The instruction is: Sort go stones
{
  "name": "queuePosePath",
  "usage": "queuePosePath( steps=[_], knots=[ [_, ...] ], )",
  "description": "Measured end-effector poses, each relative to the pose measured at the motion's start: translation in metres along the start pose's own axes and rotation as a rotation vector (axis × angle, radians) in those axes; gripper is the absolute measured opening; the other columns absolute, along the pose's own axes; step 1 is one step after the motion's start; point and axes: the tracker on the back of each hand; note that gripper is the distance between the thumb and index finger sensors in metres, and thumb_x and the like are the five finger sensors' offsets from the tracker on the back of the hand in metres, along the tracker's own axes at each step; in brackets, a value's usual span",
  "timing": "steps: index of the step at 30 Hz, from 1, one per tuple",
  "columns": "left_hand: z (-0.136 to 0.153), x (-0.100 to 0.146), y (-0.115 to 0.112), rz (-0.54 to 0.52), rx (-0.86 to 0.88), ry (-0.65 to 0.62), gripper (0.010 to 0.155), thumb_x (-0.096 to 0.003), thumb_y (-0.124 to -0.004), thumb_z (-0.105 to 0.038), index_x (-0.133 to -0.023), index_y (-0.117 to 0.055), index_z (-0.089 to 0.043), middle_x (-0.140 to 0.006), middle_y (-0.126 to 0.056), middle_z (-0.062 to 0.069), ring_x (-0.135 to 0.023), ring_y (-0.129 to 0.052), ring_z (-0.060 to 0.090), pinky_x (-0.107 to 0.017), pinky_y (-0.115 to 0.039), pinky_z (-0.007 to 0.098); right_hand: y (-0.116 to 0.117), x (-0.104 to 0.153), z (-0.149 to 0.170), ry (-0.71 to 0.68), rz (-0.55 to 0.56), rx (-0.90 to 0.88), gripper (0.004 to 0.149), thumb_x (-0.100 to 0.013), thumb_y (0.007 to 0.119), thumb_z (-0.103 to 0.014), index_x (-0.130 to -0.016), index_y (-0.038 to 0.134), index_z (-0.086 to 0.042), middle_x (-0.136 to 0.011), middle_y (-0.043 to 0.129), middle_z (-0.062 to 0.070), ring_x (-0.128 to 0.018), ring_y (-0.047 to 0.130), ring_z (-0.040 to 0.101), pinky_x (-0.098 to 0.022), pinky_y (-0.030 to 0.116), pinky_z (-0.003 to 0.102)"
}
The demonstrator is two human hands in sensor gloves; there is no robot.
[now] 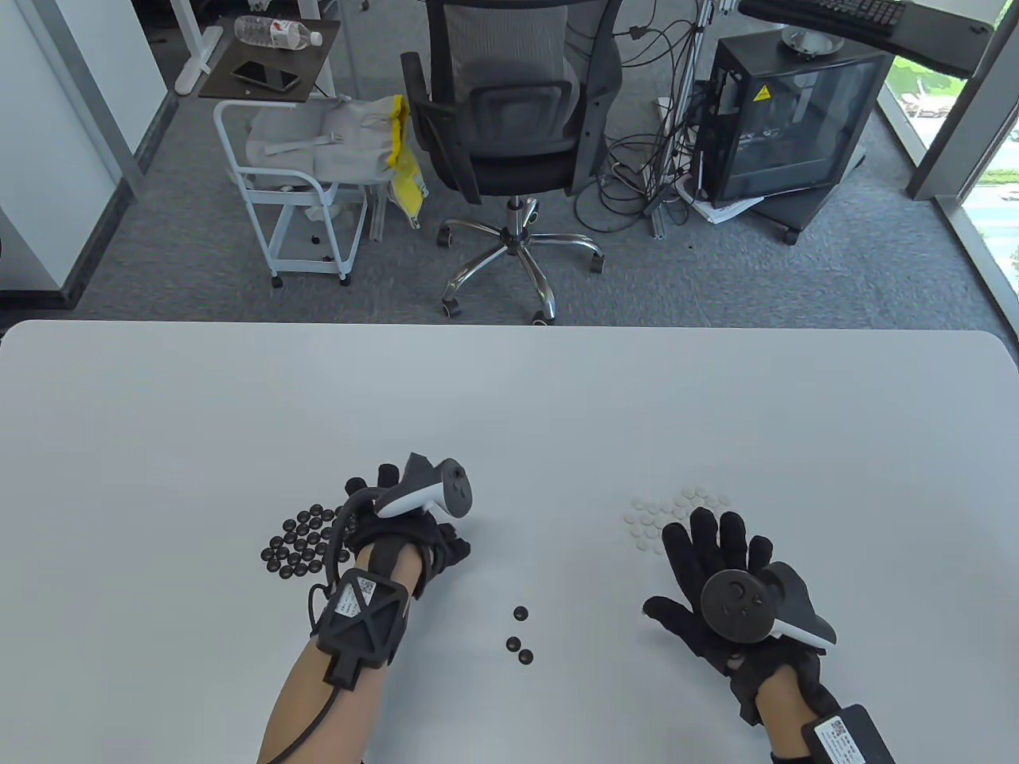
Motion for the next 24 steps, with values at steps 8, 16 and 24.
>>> queuePosePath(
  steps=[8,16,24],
  knots=[
    [0.039,-0.002,0.002,0.011,0.059,0.108,0.067,-0.0505,-0.052,-0.057,-0.115,-0.057,-0.037,-0.111,0.016,0.016,-0.092,0.022,0.050,-0.048,0.006,0.080,0.000,0.000,-0.001,0.003,-0.005,-0.001,0.088,-0.063,0.052,-0.051,-0.116,0.013,0.007,-0.107,-0.001,0.049,-0.088,-0.006,0.070,-0.052,0.007,0.087],
    [0.052,0.001,0.001,0.017,0.045,0.157,0.069,-0.0498,-0.053,-0.058,-0.115,-0.056,-0.037,-0.110,0.017,0.015,-0.092,0.022,0.050,-0.048,0.006,0.080,0.000,0.000,0.000,0.021,-0.017,0.003,0.088,-0.063,0.052,-0.051,-0.116,0.013,0.007,-0.107,-0.001,0.049,-0.088,-0.007,0.070,-0.052,0.007,0.088],
    [0.023,0.022,0.006,-0.009,-0.006,-0.031,0.069,-0.0497,-0.053,-0.058,-0.112,-0.068,-0.033,-0.116,0.005,0.018,-0.095,0.016,0.051,-0.049,0.003,0.080,-0.001,0.000,0.000,0.019,-0.007,0.004,0.088,-0.063,0.052,-0.051,-0.116,0.014,0.007,-0.107,-0.001,0.049,-0.088,-0.007,0.070,-0.052,0.006,0.087]
  ],
)
Point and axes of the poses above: the tracker on the back of each hand, its own z axis roughly to the little-finger side, its own x axis roughly from the fingertips to the wrist, y = z × x
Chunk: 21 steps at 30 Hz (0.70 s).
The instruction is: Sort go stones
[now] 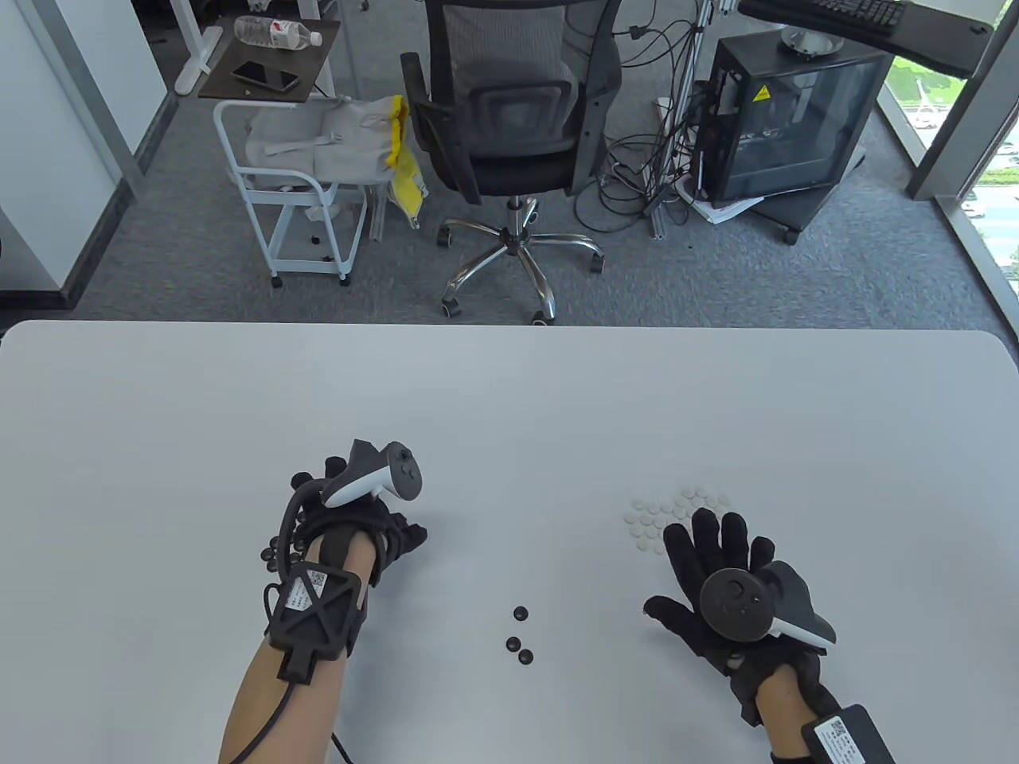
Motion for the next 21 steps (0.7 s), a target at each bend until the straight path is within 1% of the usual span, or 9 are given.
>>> queuePosePath(
  steps=[5,9,14,18,21],
  knots=[
    [-0.033,0.012,-0.012,0.012,-0.062,-0.157,0.068,-0.0502,-0.055,-0.058,-0.108,-0.077,-0.031,-0.119,-0.005,0.019,-0.097,0.008,0.053,-0.050,-0.002,0.081,0.001,0.000,0.001,0.007,-0.008,0.001,0.088,-0.063,0.052,-0.051,-0.116,0.014,0.007,-0.107,-0.001,0.049,-0.088,-0.007,0.070,-0.052,0.006,0.087],
    [-0.058,0.024,-0.020,0.009,-0.116,-0.266,0.067,-0.0503,-0.056,-0.057,-0.108,-0.078,-0.031,-0.119,-0.006,0.021,-0.097,0.006,0.054,-0.050,-0.003,0.081,0.000,0.000,0.001,0.008,-0.007,0.001,0.088,-0.063,0.052,-0.051,-0.116,0.014,0.007,-0.107,-0.001,0.049,-0.088,-0.007,0.070,-0.052,0.006,0.087],
    [-0.083,0.029,-0.030,0.059,-0.097,-0.414,0.066,-0.0507,-0.056,-0.056,-0.109,-0.074,-0.032,-0.117,-0.006,0.022,-0.097,0.004,0.055,-0.050,-0.005,0.081,0.001,0.000,0.001,0.012,-0.016,0.000,0.088,-0.063,0.052,-0.051,-0.116,0.014,0.007,-0.107,-0.001,0.049,-0.088,-0.007,0.070,-0.052,0.006,0.087],
    [-0.104,0.026,-0.040,0.083,-0.113,-0.471,0.066,-0.0508,-0.056,-0.056,-0.112,-0.068,-0.034,-0.116,-0.003,0.024,-0.096,0.005,0.055,-0.049,-0.005,0.081,0.001,0.000,0.001,0.014,-0.019,-0.001,0.087,-0.063,0.052,-0.051,-0.116,0.014,0.007,-0.107,-0.001,0.049,-0.088,-0.007,0.070,-0.052,0.007,0.087],
    [-0.115,0.024,-0.045,0.086,-0.147,-0.475,0.066,-0.0506,-0.055,-0.056,-0.113,-0.063,-0.035,-0.115,0.000,0.024,-0.095,0.007,0.055,-0.049,-0.005,0.081,0.001,-0.001,0.001,0.016,-0.021,0.000,0.087,-0.063,0.052,-0.051,-0.116,0.014,0.007,-0.107,-0.001,0.049,-0.088,-0.007,0.070,-0.053,0.007,0.087]
  ],
)
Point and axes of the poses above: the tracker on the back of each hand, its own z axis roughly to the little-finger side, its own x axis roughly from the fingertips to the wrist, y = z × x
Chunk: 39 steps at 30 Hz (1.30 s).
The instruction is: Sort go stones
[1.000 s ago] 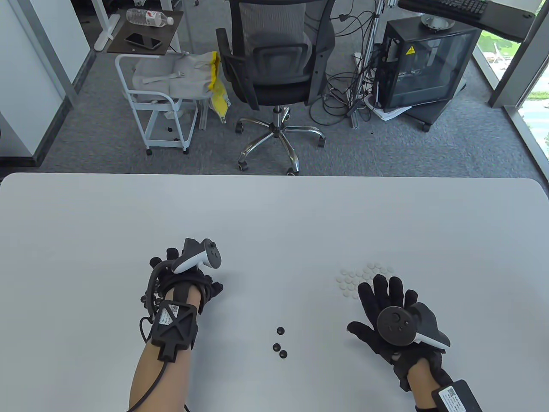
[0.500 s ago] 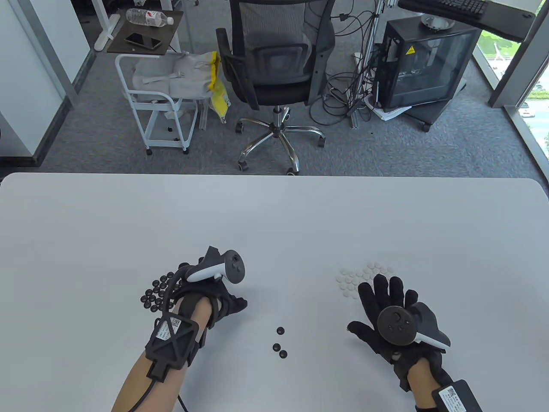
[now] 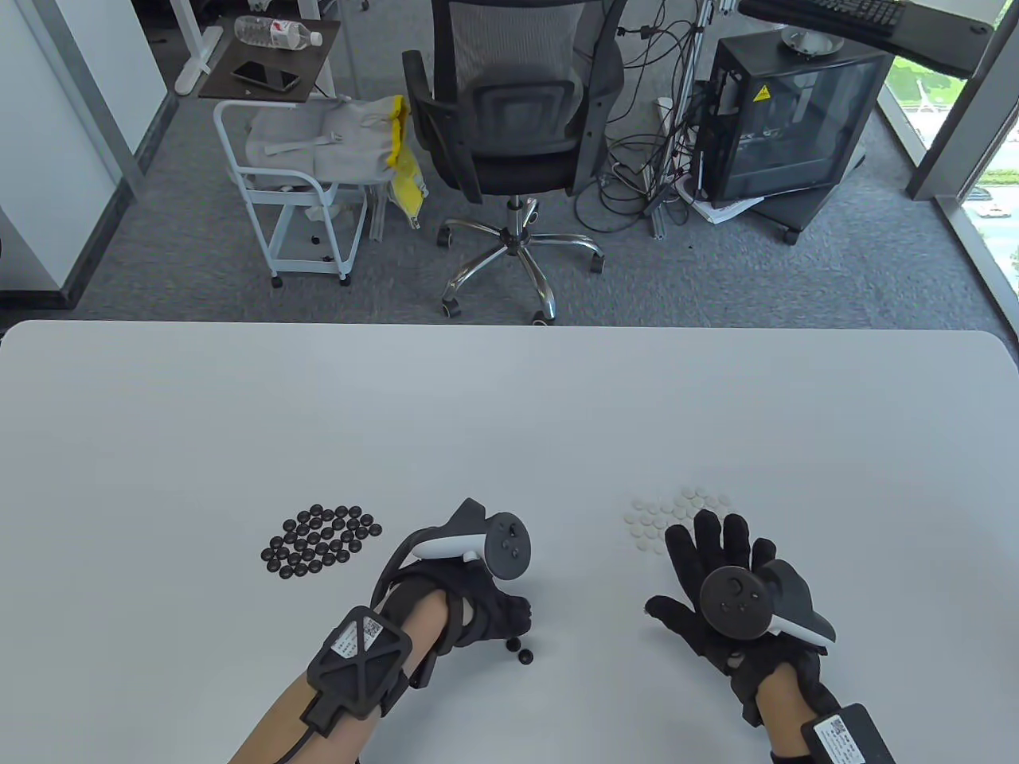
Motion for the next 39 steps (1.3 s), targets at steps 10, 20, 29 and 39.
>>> queuePosePath(
  steps=[10,20,29,39],
  knots=[
    [0.007,-0.005,-0.001,-0.006,-0.058,0.095,0.065,-0.0505,-0.055,-0.056,-0.112,-0.062,-0.036,-0.114,0.002,0.021,-0.095,0.009,0.054,-0.049,-0.003,0.081,0.000,0.000,0.001,0.002,-0.006,-0.003,0.087,-0.063,0.052,-0.051,-0.116,0.014,0.007,-0.107,-0.001,0.049,-0.087,-0.007,0.070,-0.052,0.007,0.087],
    [0.099,0.024,0.012,-0.027,0.153,0.359,0.065,-0.0504,-0.055,-0.056,-0.110,-0.072,-0.034,-0.115,0.001,0.020,-0.095,0.010,0.054,-0.049,-0.002,0.081,-0.001,0.000,0.002,0.004,-0.004,-0.011,0.087,-0.063,0.052,-0.051,-0.117,0.015,0.007,-0.107,-0.001,0.049,-0.088,-0.007,0.070,-0.053,0.006,0.087],
    [0.150,0.046,0.006,-0.062,0.307,0.480,0.065,-0.0505,-0.055,-0.055,-0.109,-0.073,-0.033,-0.114,0.003,0.018,-0.095,0.011,0.053,-0.049,0.000,0.080,0.000,0.000,0.002,0.010,-0.020,-0.013,0.087,-0.063,0.052,-0.051,-0.117,0.015,0.007,-0.107,-0.001,0.049,-0.087,-0.007,0.070,-0.052,0.006,0.087],
    [0.169,0.055,0.002,-0.072,0.383,0.505,0.066,-0.0505,-0.056,-0.055,-0.112,-0.067,-0.033,-0.113,0.006,0.019,-0.094,0.013,0.053,-0.049,0.000,0.081,0.001,-0.001,0.002,0.015,-0.034,-0.018,0.087,-0.063,0.052,-0.051,-0.117,0.014,0.007,-0.107,-0.002,0.049,-0.087,-0.007,0.070,-0.052,0.006,0.087]
  ],
)
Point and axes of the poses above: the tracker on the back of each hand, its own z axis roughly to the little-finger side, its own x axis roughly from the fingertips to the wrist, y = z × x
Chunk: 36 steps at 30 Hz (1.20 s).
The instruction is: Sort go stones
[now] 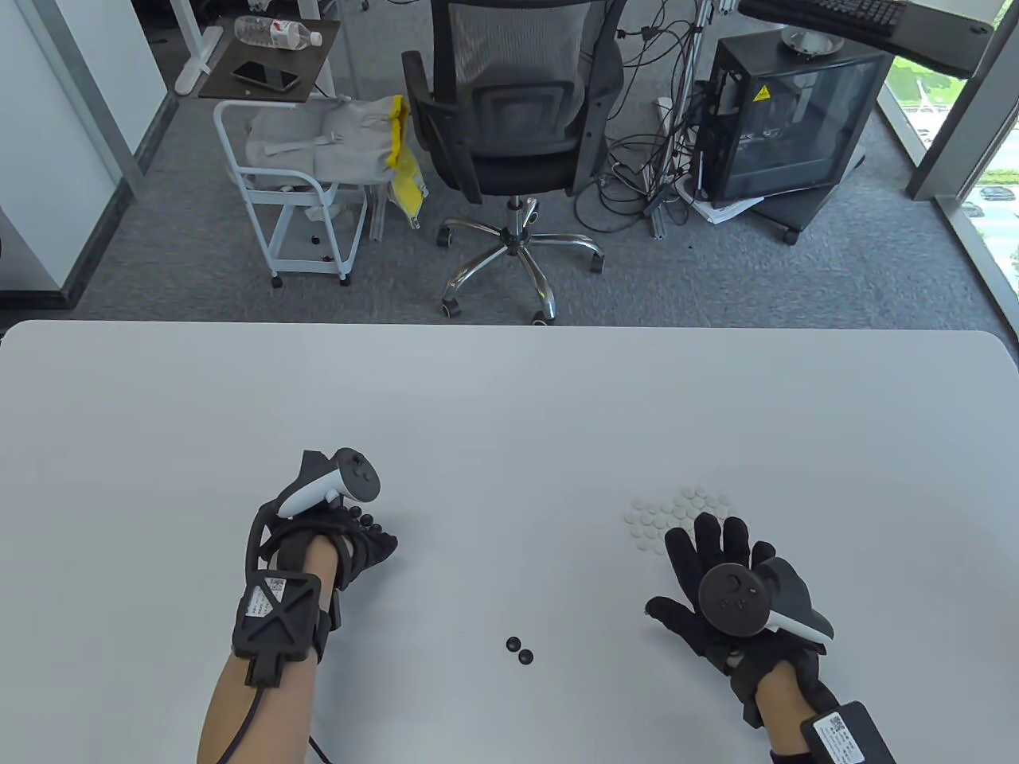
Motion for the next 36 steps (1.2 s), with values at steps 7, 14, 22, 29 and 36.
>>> queuePosePath(
  steps=[7,14,22,29,36],
  knots=[
    [-0.028,0.027,-0.003,-0.059,-0.135,-0.119,0.067,-0.0510,-0.056,-0.055,-0.113,-0.066,-0.032,-0.114,0.006,0.020,-0.094,0.013,0.054,-0.049,0.000,0.081,-0.001,0.000,0.001,0.000,0.008,-0.005,0.087,-0.063,0.052,-0.051,-0.117,0.014,0.007,-0.107,-0.002,0.049,-0.087,-0.007,0.070,-0.052,0.006,0.087],
    [-0.077,0.065,-0.028,-0.089,-0.327,-0.298,0.065,-0.0523,-0.058,-0.055,-0.112,-0.070,-0.031,-0.115,0.001,0.021,-0.095,0.009,0.055,-0.049,-0.002,0.081,-0.001,0.000,0.001,0.003,0.007,-0.003,0.087,-0.063,0.052,-0.051,-0.117,0.015,0.007,-0.107,-0.002,0.049,-0.087,-0.007,0.070,-0.052,0.006,0.087],
    [-0.120,0.078,-0.067,-0.036,-0.469,-0.424,0.064,-0.0526,-0.058,-0.055,-0.111,-0.069,-0.032,-0.115,0.000,0.022,-0.095,0.008,0.055,-0.050,-0.004,0.081,-0.001,0.000,0.001,0.004,0.004,-0.004,0.087,-0.063,0.052,-0.051,-0.117,0.015,0.007,-0.107,-0.002,0.049,-0.087,-0.007,0.070,-0.053,0.006,0.087],
    [-0.149,0.068,-0.096,0.015,-0.554,-0.468,0.065,-0.0531,-0.057,-0.054,-0.115,-0.057,-0.032,-0.113,0.004,0.025,-0.094,0.010,0.055,-0.049,-0.003,0.081,0.001,-0.001,0.001,-0.001,-0.010,-0.011,0.087,-0.063,0.051,-0.051,-0.117,0.015,0.007,-0.107,-0.002,0.049,-0.087,-0.007,0.071,-0.053,0.006,0.087],
    [-0.153,0.058,-0.115,0.062,-0.598,-0.471,0.065,-0.0536,-0.056,-0.052,-0.116,-0.046,-0.034,-0.111,0.007,0.028,-0.093,0.011,0.056,-0.049,-0.003,0.082,0.001,-0.001,0.001,0.000,-0.006,-0.013,0.087,-0.063,0.052,-0.051,-0.117,0.015,0.007,-0.107,-0.002,0.049,-0.087,-0.007,0.070,-0.053,0.006,0.087]
  ],
)
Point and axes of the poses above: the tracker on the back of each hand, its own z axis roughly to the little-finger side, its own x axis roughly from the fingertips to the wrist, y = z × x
